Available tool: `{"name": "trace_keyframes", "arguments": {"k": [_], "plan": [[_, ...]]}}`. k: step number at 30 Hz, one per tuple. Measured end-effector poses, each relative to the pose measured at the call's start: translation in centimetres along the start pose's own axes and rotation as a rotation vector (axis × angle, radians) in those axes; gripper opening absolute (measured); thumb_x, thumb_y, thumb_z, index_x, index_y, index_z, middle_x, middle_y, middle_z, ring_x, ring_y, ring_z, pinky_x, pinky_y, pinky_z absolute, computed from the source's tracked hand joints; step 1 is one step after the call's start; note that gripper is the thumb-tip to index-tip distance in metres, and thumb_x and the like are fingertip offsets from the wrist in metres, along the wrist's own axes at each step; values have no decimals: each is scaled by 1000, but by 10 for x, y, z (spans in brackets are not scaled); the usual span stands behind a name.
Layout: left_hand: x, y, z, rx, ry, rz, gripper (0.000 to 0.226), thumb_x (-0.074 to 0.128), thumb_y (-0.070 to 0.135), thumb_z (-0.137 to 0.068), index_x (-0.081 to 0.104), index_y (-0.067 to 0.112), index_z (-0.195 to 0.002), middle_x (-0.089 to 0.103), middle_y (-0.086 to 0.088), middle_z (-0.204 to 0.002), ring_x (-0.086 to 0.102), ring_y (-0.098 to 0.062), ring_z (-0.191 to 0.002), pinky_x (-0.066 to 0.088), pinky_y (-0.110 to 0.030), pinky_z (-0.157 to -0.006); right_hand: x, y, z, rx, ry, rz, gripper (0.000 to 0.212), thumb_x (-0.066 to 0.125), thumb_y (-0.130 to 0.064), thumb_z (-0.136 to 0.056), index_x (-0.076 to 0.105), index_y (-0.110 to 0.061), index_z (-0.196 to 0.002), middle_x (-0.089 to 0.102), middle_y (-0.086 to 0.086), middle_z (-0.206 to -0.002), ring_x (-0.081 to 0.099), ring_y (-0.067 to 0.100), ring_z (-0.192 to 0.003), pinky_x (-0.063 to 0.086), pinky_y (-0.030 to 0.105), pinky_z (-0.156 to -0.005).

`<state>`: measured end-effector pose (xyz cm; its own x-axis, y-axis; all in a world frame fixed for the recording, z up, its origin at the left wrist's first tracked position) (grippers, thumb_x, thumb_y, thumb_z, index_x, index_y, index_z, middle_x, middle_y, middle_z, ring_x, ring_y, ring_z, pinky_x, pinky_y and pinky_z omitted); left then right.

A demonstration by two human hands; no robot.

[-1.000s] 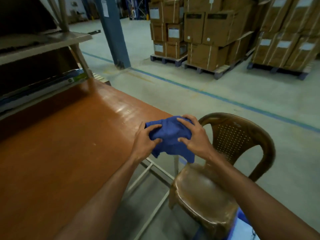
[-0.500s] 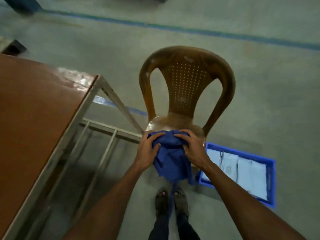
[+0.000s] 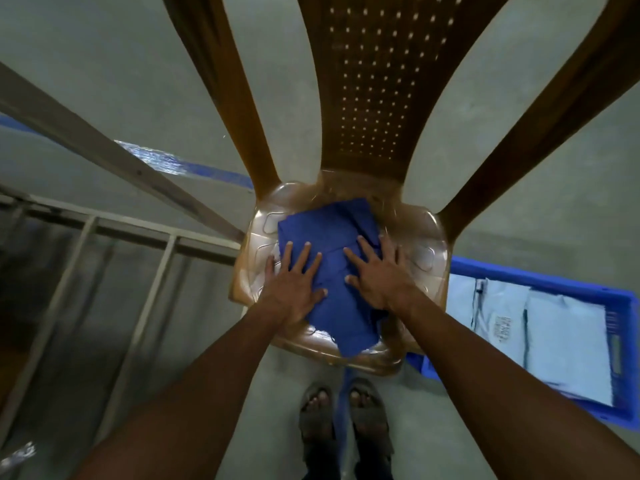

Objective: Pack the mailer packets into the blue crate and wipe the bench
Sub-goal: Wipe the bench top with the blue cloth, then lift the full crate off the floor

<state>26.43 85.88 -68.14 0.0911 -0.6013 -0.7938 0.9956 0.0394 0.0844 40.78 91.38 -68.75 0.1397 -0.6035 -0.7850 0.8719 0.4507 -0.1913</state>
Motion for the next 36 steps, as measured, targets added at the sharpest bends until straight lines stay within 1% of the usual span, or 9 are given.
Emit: {"name": "trace_keyframes", "arguments": {"k": [5, 8, 10, 13, 16, 19, 24, 32, 36], "plan": [[4, 1, 4, 24, -33, -2, 78, 29, 62, -98, -11, 29, -156, -21, 1, -163, -20, -31, -149, -3, -60, -117, 3, 7, 4, 22, 30, 90, 64, 19, -59, -101, -5, -36, -156, -12, 1, -165, -12, 38, -149, -7, 63, -115], [-25, 5, 24, -5, 1, 43, 75, 32, 59, -99, -5, 29, -158, -11, 0, -165, -12, -30, -151, 0, -56, -119, -30, 15, 34, 44, 109, 11, 63, 28, -52, -102, 9, -29, -157, 3, 5, -165, 1, 33, -151, 4, 59, -117], [-48, 18, 37, -14, 38, 104, 73, 36, 56, -99, 5, 27, -158, 3, -2, -166, 1, -30, -152, 7, -53, -119, -59, 28, 64, 84, 201, -132, 58, 39, -43, -100, 27, -23, -153, 24, 8, -160, 22, 31, -146, 18, 49, -115], [-76, 62, 58, 29, 122, 194, 67, 46, 49, -97, 23, 22, -154, 29, -7, -158, 27, -28, -144, 23, -46, -117, -86, 71, 115, 204, 314, -448, 43, 51, -29, -93, 52, -20, -135, 57, 14, -134, 52, 35, -122, 42, 44, -100], [-85, 124, 80, 87, 138, 395, 61, 53, 40, -98, 33, 18, -151, 39, -10, -152, 39, -29, -137, 32, -41, -112, -81, 136, 176, 358, 399, -783, 29, 57, -20, -91, 64, -18, -119, 70, 9, -113, 63, 29, -107, 50, 41, -93], [-79, 189, 98, 108, 94, 603, 54, 56, 27, -97, 39, 13, -147, 47, -12, -145, 47, -29, -131, 37, -35, -106, -55, 210, 241, 498, 468, -906, 22, 58, -19, -91, 68, -17, -110, 72, 2, -104, 67, 23, -97, 51, 37, -90], [-27, 281, 101, 51, 1, 668, 42, 59, 25, -93, 55, 10, -132, 64, -12, -122, 61, -29, -111, 46, -32, -90, 29, 324, 325, 644, 477, -1077, 23, 56, -10, -88, 68, -26, -100, 73, 4, -88, 71, 21, -73, 57, 39, -72], [74, 359, 89, -164, 7, 760, 39, 70, 9, -87, 64, 10, -125, 69, -12, -109, 66, -26, -100, 45, -29, -90, 152, 461, 382, 707, 406, -1150, 27, 59, -11, -86, 67, -21, -110, 71, 6, -86, 70, 30, -77, 56, 38, -68], [107, 371, 47, -163, -7, 728, 40, 69, 10, -89, 59, 11, -128, 65, -7, -113, 62, -20, -90, 40, -9, -70, 181, 512, 360, 736, 434, -1203, 30, 54, -10, -89, 64, -16, -117, 70, 10, -93, 70, 28, -71, 56, 38, -67]]}}
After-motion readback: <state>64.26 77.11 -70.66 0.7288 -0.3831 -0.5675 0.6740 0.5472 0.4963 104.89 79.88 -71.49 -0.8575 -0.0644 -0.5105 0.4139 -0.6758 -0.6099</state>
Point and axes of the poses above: each hand's wrist, its own z-axis away from the middle knuckle, its own x-axis out of the palm, y = z × x, the point moved 10 cm from there along -z, towards the middle knuckle
